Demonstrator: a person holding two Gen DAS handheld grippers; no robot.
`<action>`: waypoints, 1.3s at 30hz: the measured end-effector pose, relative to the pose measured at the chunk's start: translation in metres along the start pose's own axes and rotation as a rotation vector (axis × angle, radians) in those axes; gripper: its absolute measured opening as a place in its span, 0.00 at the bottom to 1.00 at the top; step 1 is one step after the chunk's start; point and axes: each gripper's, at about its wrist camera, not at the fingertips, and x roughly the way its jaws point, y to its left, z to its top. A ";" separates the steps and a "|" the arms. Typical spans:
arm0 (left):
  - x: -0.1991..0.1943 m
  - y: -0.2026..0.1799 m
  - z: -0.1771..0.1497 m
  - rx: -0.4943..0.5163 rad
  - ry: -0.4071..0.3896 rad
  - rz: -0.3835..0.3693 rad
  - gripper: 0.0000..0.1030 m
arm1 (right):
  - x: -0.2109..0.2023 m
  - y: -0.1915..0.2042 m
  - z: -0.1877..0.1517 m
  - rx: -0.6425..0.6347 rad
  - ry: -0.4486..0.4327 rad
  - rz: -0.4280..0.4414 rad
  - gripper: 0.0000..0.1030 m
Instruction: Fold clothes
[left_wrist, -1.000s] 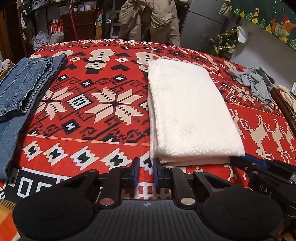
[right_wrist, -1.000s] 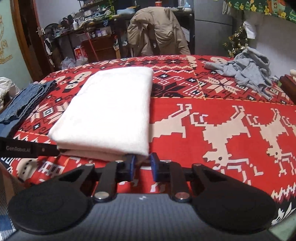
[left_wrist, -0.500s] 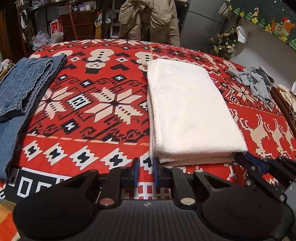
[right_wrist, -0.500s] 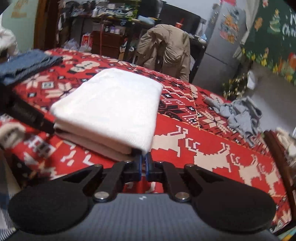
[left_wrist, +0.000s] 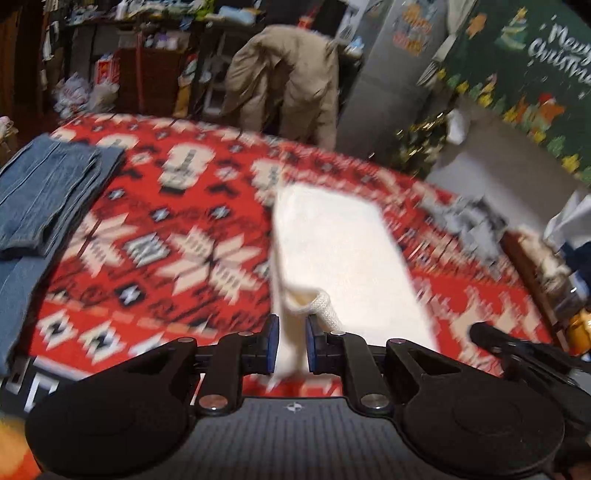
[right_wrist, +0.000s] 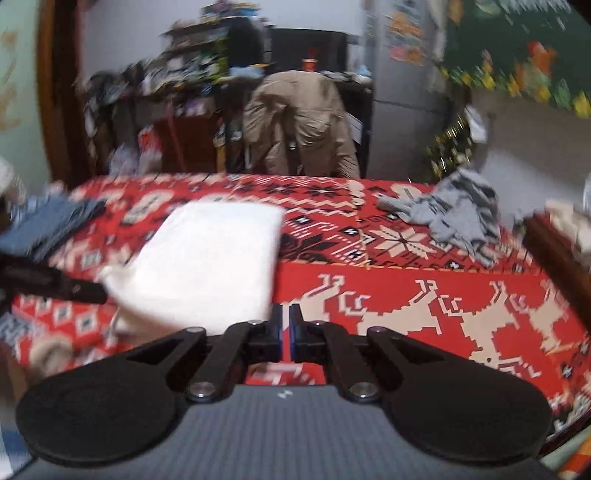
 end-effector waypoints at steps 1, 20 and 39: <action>0.001 -0.002 0.005 0.009 -0.014 -0.012 0.13 | 0.007 -0.006 0.004 0.019 0.002 0.005 0.08; 0.036 -0.028 0.009 0.133 0.040 -0.070 0.13 | 0.066 -0.005 0.003 -0.102 0.093 0.158 0.09; 0.045 -0.028 0.024 0.107 0.018 -0.080 0.19 | 0.053 -0.029 0.024 -0.044 0.058 0.109 0.11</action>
